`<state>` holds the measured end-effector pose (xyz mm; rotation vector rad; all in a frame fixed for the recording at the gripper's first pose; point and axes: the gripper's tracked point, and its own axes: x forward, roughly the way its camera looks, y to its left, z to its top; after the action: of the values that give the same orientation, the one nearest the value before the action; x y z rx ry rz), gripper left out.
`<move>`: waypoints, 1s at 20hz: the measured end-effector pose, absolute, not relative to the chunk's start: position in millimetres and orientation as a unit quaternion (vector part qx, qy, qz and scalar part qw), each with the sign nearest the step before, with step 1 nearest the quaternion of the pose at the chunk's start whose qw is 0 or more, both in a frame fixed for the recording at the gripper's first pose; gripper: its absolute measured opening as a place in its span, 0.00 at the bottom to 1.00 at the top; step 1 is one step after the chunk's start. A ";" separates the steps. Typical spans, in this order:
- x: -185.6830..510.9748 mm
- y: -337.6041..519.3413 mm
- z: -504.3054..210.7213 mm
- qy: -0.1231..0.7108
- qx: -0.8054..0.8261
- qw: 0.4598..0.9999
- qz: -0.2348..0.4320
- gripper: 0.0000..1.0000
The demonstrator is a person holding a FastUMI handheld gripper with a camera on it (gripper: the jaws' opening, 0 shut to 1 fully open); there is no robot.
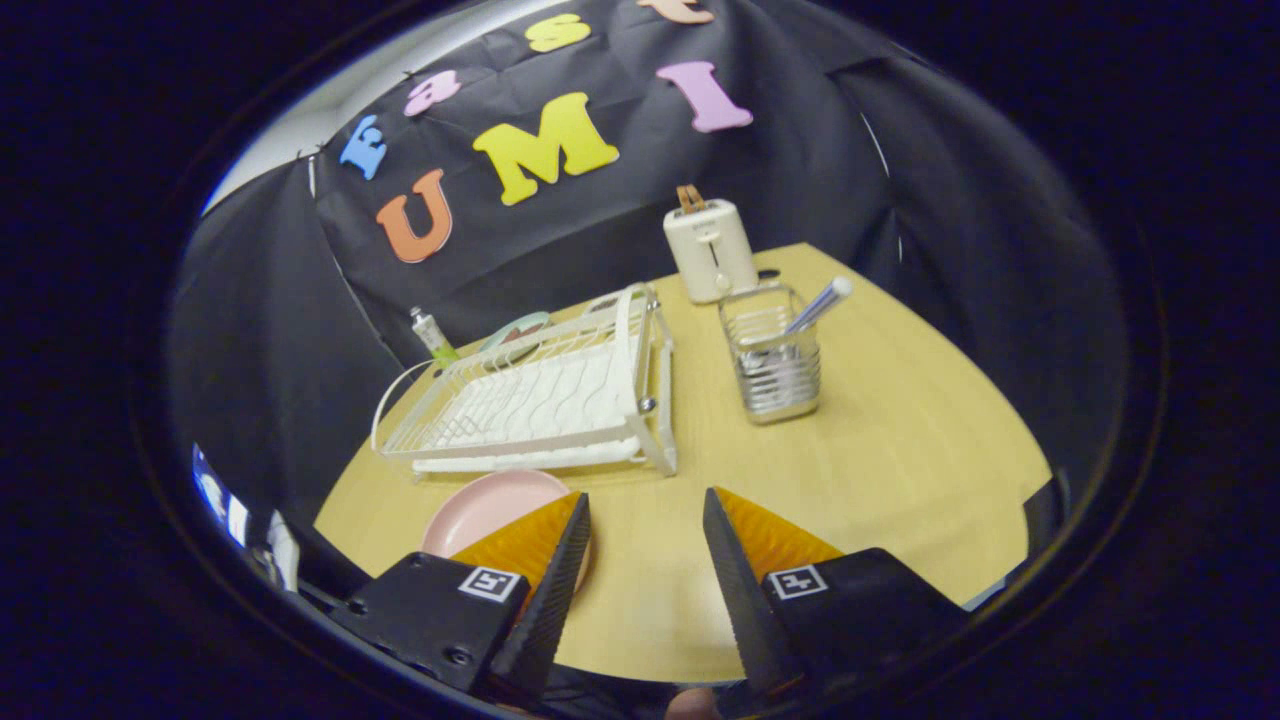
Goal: Take the plate from the dish rack, then take the spoon from the basket and place it into the plate.
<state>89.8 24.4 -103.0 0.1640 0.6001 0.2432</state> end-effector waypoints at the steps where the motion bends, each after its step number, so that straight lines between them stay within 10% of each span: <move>1: 92.5 4.9 -98.0 0.263 0.054 0.958 0.099 0.77; 9: 151.3 -58.6 -86.4 0.113 -0.002 0.992 0.060 0.82; 20: 221.8 -44.1 -101.7 0.123 0.105 0.979 0.127 0.74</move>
<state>221.8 -44.1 -101.7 0.2114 0.2481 0.2551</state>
